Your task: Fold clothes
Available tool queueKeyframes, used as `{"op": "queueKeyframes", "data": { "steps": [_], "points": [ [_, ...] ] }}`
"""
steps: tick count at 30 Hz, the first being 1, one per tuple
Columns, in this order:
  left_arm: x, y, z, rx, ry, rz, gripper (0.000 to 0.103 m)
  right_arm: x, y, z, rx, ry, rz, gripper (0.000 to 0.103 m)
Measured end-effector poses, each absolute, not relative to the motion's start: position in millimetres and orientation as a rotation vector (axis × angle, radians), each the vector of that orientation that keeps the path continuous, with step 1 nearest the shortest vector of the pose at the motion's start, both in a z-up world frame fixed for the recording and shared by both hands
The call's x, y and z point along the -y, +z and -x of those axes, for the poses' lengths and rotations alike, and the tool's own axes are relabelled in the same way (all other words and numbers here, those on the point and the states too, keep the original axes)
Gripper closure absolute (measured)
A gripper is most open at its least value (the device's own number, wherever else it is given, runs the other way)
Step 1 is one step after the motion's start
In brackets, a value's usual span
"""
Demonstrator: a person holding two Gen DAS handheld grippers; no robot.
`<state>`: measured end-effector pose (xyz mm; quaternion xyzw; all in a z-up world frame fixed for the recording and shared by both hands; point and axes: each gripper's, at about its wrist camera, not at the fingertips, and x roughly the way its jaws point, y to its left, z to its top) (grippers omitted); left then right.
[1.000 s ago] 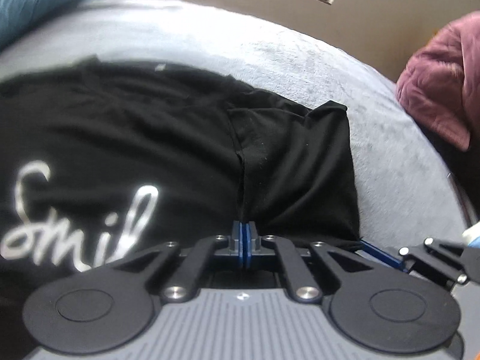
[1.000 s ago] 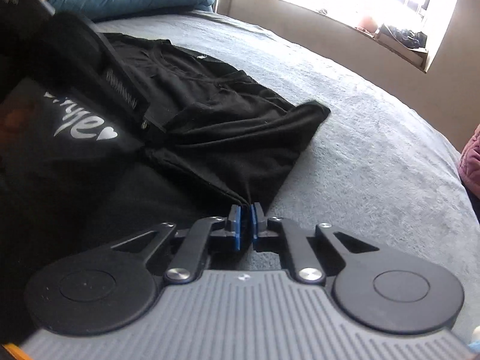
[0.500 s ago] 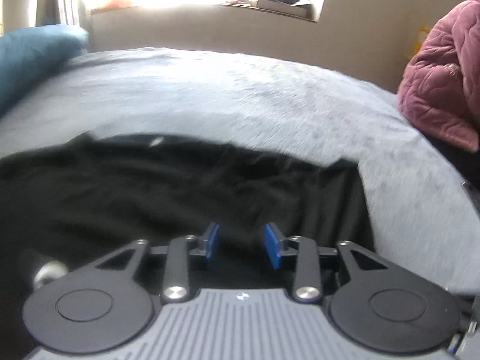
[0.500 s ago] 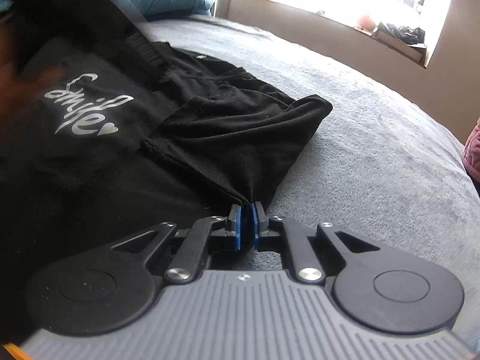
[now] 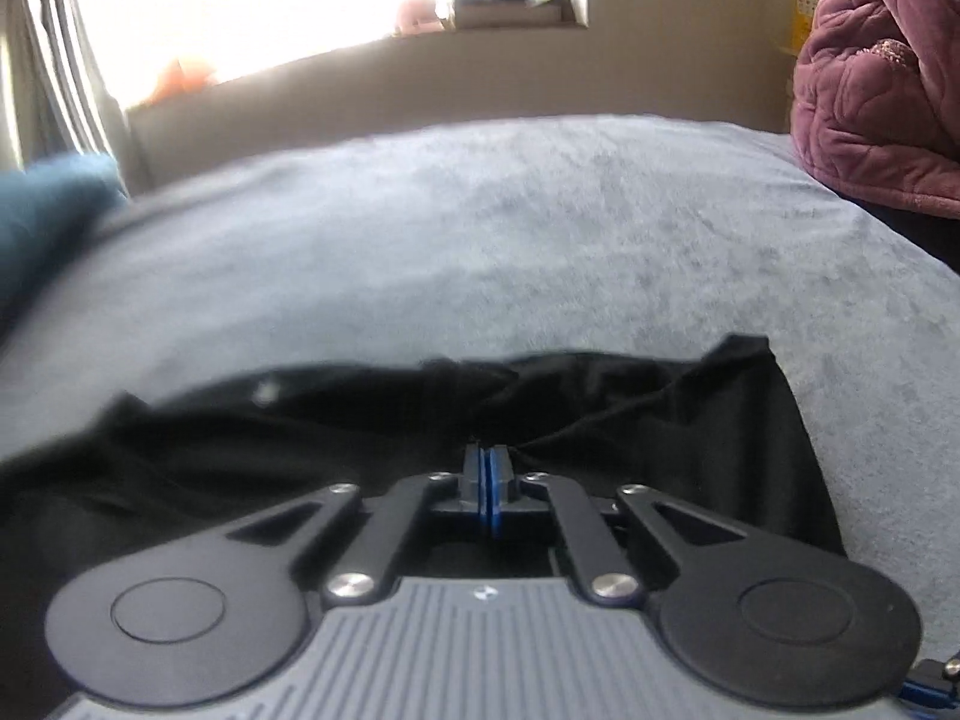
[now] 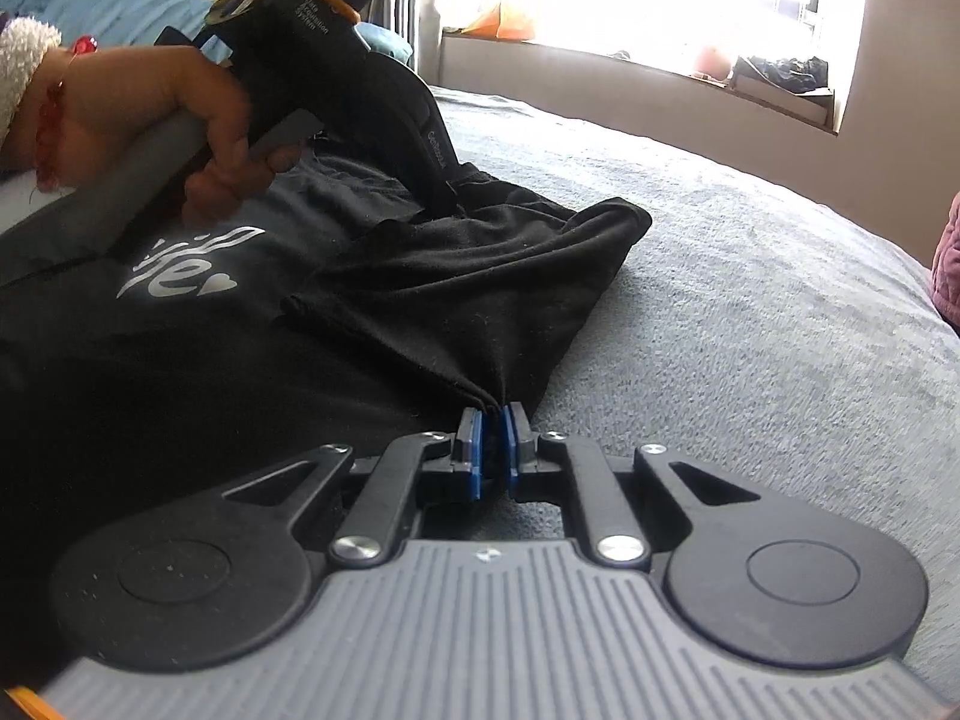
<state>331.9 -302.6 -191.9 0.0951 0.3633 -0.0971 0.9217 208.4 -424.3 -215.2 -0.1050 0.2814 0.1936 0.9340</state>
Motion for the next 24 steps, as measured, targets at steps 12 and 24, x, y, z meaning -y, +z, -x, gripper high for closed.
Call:
{"op": "queueKeyframes", "data": {
  "steps": [12, 24],
  "points": [
    [302.1, -197.1, -340.6, -0.806, -0.084, -0.241, 0.089, 425.9, -216.0, -208.5, -0.572, 0.401, 0.192, 0.096],
    [381.0, -142.9, -354.9, -0.76, -0.466, -0.344, 0.027, 430.3, -217.2, -209.1, -0.566, 0.41, 0.165, 0.096]
  ]
}}
